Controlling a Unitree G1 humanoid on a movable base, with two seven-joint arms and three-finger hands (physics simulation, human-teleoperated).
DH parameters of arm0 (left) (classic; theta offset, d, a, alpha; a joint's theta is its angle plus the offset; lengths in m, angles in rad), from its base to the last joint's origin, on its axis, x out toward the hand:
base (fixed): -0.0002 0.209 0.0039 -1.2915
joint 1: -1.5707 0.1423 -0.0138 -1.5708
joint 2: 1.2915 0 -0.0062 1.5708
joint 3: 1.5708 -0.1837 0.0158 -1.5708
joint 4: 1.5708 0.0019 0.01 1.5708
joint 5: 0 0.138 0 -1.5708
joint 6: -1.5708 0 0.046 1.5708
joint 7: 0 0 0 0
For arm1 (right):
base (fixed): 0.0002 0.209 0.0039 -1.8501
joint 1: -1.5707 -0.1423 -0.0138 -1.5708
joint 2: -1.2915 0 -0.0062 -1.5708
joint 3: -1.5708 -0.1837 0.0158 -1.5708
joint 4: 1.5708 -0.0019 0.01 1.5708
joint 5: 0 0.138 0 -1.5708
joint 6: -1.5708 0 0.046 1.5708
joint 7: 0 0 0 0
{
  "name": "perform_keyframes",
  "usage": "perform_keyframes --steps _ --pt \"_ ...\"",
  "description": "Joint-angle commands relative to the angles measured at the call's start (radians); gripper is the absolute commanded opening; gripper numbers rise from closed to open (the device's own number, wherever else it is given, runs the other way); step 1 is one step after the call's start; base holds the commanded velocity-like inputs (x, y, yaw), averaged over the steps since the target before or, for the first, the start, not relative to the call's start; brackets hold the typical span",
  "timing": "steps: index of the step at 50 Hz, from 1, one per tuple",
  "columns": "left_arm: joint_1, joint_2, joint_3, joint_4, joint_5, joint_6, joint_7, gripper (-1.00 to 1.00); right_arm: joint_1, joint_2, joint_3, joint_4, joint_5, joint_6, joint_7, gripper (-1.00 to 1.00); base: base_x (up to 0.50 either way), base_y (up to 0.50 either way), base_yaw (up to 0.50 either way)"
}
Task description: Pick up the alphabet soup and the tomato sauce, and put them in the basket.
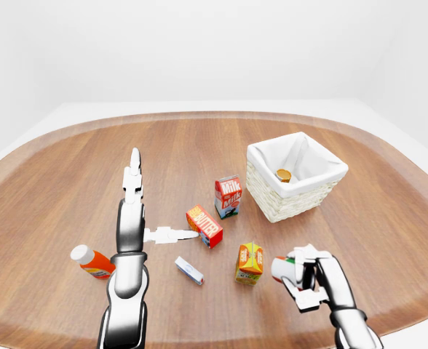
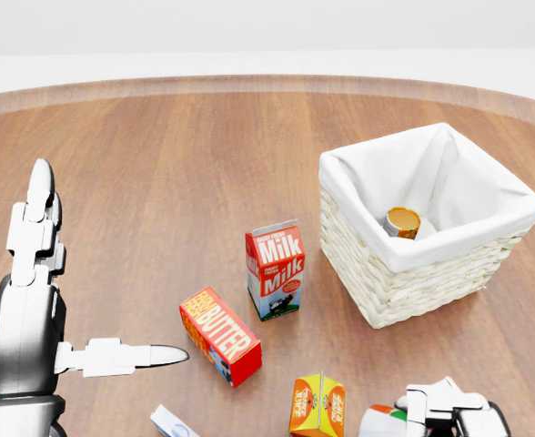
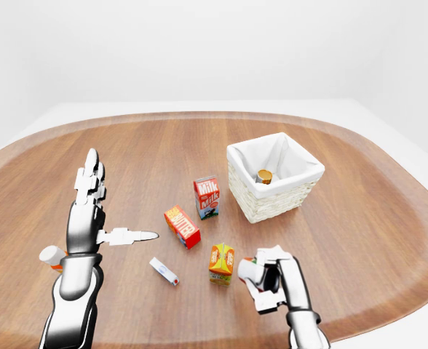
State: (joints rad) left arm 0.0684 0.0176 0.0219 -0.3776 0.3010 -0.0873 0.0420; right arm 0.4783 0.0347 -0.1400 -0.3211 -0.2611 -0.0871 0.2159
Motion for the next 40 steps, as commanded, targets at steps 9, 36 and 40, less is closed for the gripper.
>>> perform_keyframes --steps 9,36,40 --pt "-0.001 0.001 0.002 0.003 0.001 0.0 0.004 1.0 0.005 0.031 -0.037 -0.117 0.029 0.0 0.043 -1.0 0.0 0.0 0.0" --pt "-0.001 0.001 0.002 0.003 0.001 0.0 0.003 1.0 -0.075 0.053 -0.097 -0.329 0.079 0.0 0.107 -1.0 0.0 0.0 0.0" --pt "-0.001 0.001 0.003 0.003 0.001 0.0 0.003 1.0 -0.096 0.046 -0.099 -0.311 0.073 0.0 0.093 -1.0 0.0 0.0 0.0"
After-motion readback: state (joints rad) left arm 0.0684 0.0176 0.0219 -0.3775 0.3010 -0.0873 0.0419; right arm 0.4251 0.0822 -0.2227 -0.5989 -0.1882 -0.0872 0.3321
